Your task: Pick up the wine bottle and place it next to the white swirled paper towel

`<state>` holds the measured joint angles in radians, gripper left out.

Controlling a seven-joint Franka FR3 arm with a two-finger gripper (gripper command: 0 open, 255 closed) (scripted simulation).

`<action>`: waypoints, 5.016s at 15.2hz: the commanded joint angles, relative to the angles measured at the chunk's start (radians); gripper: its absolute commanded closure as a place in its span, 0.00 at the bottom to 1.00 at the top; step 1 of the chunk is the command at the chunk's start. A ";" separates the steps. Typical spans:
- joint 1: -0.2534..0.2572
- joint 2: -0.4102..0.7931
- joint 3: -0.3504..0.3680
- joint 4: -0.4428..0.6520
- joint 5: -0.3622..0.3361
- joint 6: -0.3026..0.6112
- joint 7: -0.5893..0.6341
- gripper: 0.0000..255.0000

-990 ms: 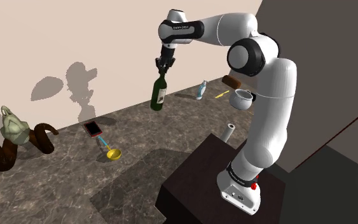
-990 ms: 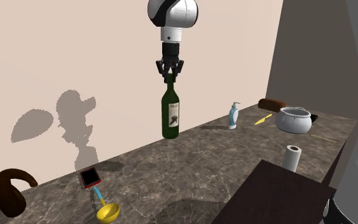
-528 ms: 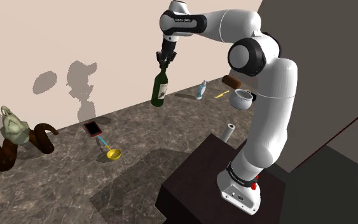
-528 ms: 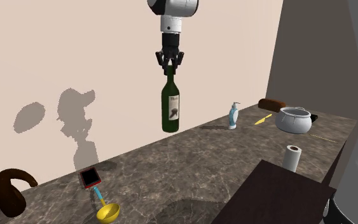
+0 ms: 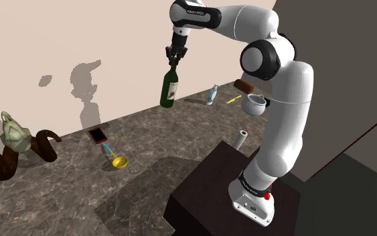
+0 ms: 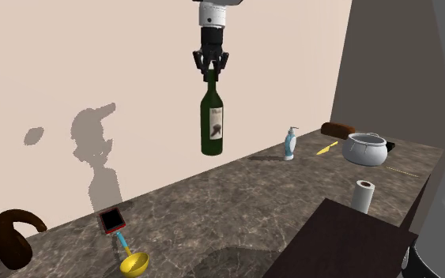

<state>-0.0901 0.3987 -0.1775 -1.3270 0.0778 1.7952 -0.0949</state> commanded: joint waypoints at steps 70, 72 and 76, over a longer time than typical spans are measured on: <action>-0.543 -0.202 -0.377 -0.221 0.093 -0.042 -0.939 1.00; -0.541 -0.204 -0.376 -0.251 0.092 -0.014 -0.940 1.00; -0.537 -0.205 -0.374 -0.305 0.094 0.040 -0.945 1.00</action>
<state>-0.6278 0.1901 -0.5524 -1.6225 0.1691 1.8210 -1.0383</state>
